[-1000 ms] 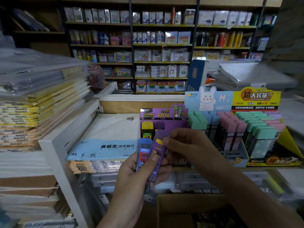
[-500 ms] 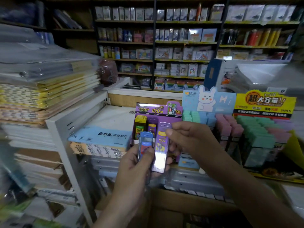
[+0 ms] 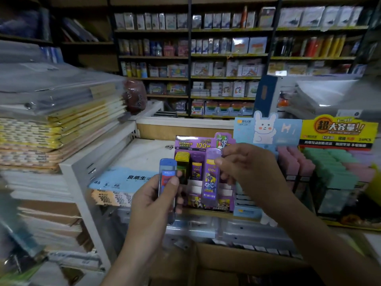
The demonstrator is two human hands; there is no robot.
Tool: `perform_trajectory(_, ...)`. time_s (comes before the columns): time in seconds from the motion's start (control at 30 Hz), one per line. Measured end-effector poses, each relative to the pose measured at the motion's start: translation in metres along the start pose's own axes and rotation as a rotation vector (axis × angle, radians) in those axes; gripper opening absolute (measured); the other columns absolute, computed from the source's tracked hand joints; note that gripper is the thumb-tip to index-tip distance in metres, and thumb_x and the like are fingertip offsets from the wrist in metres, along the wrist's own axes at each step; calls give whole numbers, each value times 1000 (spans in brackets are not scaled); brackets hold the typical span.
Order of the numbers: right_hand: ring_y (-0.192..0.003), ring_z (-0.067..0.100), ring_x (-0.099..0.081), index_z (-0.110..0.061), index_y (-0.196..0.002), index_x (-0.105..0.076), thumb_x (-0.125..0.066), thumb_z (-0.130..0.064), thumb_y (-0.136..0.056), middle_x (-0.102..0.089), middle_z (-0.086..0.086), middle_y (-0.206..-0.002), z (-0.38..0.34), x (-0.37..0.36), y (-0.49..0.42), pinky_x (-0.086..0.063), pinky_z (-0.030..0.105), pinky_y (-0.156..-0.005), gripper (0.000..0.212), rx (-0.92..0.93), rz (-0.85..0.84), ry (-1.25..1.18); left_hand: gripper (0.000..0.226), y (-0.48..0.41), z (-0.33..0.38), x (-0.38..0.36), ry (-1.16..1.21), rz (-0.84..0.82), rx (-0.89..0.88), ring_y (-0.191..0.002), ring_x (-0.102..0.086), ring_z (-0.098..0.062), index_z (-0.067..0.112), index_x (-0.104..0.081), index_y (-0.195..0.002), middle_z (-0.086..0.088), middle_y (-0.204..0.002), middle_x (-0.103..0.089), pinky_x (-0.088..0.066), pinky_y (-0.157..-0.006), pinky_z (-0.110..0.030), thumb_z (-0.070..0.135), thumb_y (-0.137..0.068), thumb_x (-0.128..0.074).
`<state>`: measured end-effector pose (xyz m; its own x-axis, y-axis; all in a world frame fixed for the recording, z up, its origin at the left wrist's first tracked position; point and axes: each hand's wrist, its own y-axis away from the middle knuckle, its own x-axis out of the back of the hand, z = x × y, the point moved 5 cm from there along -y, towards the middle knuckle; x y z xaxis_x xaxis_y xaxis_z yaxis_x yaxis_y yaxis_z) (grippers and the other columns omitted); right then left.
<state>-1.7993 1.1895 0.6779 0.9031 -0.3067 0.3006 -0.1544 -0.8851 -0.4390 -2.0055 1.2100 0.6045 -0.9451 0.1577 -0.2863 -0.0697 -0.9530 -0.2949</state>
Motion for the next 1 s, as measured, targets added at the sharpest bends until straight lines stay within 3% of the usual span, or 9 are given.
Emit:
perform_trajectory(0.13,-56,13,-69,-11,-90,-68,-73,-17,-89,-73,1,-68,-2,-7,-9,-52,15,-53,7,10,59,64,13,-15,4,12,-14,-48,-32,-57,-59,-12,14,-75,-101,-5,-68,-68,-50,-50,-21,19,-94,-65)
perform_trajectory(0.4,-67,17,-73,-8,-98,-69,-72,-13,-90,-75,5,-78,5,-24,-23,-58,21,-64,9,-11,181,60,14,-27,0,33,-28,-113,10,-57,-55,-20,14,-68,-94,-10,-72,-67,-51,-55,-32,21,-101,-58)
perform_trajectory(0.67,-67,10,-72,-15,-94,-70,-73,-15,-90,-74,1,-78,14,-32,-34,-60,25,-68,5,-4,154,206,23,-34,1,40,10,-121,50,-56,-58,-17,10,-69,-95,-11,-73,-67,-50,-50,-27,15,-105,-49)
perform_trajectory(0.83,-66,9,-72,-19,-94,-70,-73,-15,-90,-74,-1,-75,20,-35,-35,-62,36,-72,7,-30,108,281,24,-37,-2,39,-28,-108,51,-62,-63,-23,16,-71,-94,-13,-74,-69,-56,-59,-43,16,-105,-49)
perform_trajectory(0.93,-65,8,-70,-18,-98,-65,-76,-15,-87,-73,-1,-73,22,-37,-34,-59,29,-66,16,-24,106,323,23,-37,-2,37,-73,-100,31,-67,-68,-28,18,-72,-94,-15,-77,-73,-59,-67,-55,20,-105,-51)
perform_trajectory(1.0,-68,11,-67,-17,-97,-60,-77,-15,-86,-70,-1,-72,24,-41,-34,-53,25,-62,21,-26,105,372,23,-37,-2,35,-83,-90,40,-69,-70,-25,21,-73,-94,-12,-80,-75,-59,-68,-54,20,-104,-52)
